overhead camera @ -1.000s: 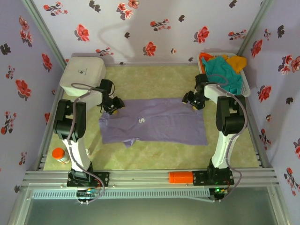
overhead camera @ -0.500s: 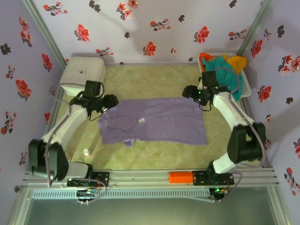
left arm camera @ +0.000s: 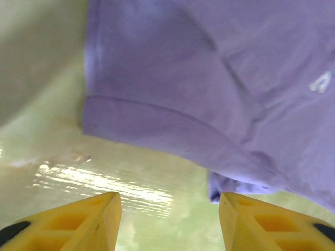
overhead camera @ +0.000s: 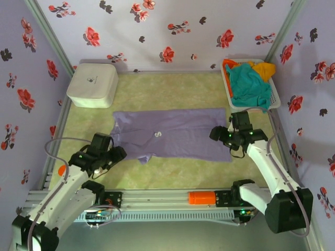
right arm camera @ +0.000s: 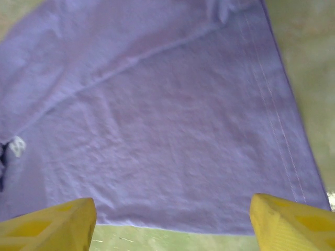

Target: Fold and stack the t-shirts

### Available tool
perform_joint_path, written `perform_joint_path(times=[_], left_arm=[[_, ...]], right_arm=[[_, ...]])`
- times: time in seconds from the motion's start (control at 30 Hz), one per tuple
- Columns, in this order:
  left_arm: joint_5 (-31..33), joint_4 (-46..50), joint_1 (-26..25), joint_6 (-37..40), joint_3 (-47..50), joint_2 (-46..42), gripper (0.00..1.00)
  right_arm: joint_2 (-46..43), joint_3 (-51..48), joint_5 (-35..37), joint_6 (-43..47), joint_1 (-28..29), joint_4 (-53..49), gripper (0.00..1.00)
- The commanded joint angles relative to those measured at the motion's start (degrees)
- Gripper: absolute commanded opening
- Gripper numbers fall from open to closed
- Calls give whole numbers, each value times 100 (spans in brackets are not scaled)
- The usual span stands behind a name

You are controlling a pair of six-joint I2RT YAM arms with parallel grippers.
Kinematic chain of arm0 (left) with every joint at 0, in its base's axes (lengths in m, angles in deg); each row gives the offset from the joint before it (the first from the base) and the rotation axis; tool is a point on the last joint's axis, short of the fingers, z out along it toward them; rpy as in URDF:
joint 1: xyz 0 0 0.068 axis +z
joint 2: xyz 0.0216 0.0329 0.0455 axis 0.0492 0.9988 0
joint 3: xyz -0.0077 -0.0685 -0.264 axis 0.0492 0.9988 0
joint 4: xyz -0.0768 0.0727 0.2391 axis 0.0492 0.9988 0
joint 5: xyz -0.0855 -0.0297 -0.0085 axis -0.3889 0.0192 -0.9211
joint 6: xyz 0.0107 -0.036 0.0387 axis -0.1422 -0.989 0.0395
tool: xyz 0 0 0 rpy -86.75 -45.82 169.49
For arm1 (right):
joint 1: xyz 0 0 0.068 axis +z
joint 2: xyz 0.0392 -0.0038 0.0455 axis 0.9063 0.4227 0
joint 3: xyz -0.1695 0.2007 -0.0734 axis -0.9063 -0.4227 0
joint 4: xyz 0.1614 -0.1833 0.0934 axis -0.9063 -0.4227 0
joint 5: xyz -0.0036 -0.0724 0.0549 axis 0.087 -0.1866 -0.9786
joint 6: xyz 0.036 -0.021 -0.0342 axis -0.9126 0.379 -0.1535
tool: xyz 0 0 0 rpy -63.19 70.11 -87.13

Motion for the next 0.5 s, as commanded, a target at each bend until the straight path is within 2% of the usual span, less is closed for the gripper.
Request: perform_joint_path(times=[0.0, 0.23, 0.47], left_arm=[[466, 12, -64, -566, 355, -97, 55], [528, -1063, -65, -764, 819, 283, 55], [599, -1634, -71, -688, 860, 818, 53]], right_arm=[[-83, -259, 114, -188, 30, -132, 76], [-110, -378, 201, -255, 33, -86, 75], [-106, -495, 232, -415, 30, 43, 74]])
